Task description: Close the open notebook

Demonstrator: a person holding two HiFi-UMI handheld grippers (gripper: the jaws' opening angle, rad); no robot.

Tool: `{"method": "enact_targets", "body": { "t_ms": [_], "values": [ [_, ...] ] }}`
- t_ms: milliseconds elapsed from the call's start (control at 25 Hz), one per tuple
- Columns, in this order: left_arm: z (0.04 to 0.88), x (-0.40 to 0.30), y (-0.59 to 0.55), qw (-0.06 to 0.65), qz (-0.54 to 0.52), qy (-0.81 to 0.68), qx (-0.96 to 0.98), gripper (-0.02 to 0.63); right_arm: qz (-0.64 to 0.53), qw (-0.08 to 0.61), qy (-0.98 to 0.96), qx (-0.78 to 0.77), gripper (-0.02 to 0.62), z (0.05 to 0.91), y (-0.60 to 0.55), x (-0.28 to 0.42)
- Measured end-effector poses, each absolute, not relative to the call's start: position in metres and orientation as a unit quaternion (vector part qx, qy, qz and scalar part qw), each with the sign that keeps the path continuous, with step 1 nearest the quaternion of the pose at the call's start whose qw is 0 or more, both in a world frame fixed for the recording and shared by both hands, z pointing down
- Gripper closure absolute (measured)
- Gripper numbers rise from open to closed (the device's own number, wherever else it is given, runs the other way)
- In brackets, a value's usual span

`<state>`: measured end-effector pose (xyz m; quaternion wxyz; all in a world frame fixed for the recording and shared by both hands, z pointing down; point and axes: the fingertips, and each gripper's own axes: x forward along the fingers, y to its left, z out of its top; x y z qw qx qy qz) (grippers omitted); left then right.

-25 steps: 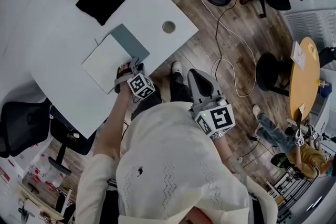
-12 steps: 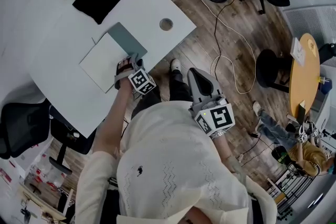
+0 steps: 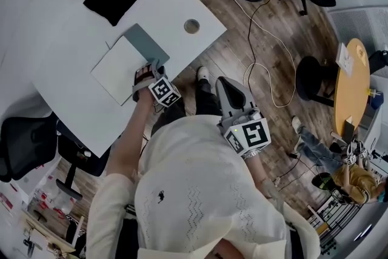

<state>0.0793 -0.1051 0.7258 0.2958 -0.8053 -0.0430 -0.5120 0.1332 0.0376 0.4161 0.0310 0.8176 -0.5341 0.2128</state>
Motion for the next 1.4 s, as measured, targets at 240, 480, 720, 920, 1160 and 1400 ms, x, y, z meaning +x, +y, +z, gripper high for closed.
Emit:
{"method": "enact_targets", "body": {
  "t_ms": [240, 480, 720, 920, 1160, 1400],
  "values": [
    [0.723, 0.08, -0.107, 0.284, -0.513, -0.029, -0.81, 0.453, 0.213, 0.032, -0.538, 0.815, 0.594, 0.416, 0.037, 0.133],
    [0.715, 0.079, -0.107, 0.279, -0.505, -0.007, -0.817, 0.456, 0.213, 0.033, -0.544, 0.811, 0.594, 0.416, 0.038, 0.132],
    [0.711, 0.079, -0.109, 0.268, -0.505, 0.012, -0.82, 0.457, 0.212, 0.035, -0.557, 0.802, 0.594, 0.416, 0.034, 0.133],
    [0.705, 0.079, -0.108, 0.266, -0.506, 0.027, -0.82, 0.457, 0.211, 0.036, -0.575, 0.79, 0.594, 0.415, 0.032, 0.136],
    [0.694, 0.077, -0.111, 0.27, -0.501, 0.055, -0.821, 0.456, 0.208, 0.038, -0.598, 0.773, 0.594, 0.413, 0.025, 0.138],
    [0.685, 0.074, -0.114, 0.265, -0.494, 0.093, -0.823, 0.456, 0.214, 0.032, -0.615, 0.759, 0.594, 0.414, 0.021, 0.144]
  ]
}}
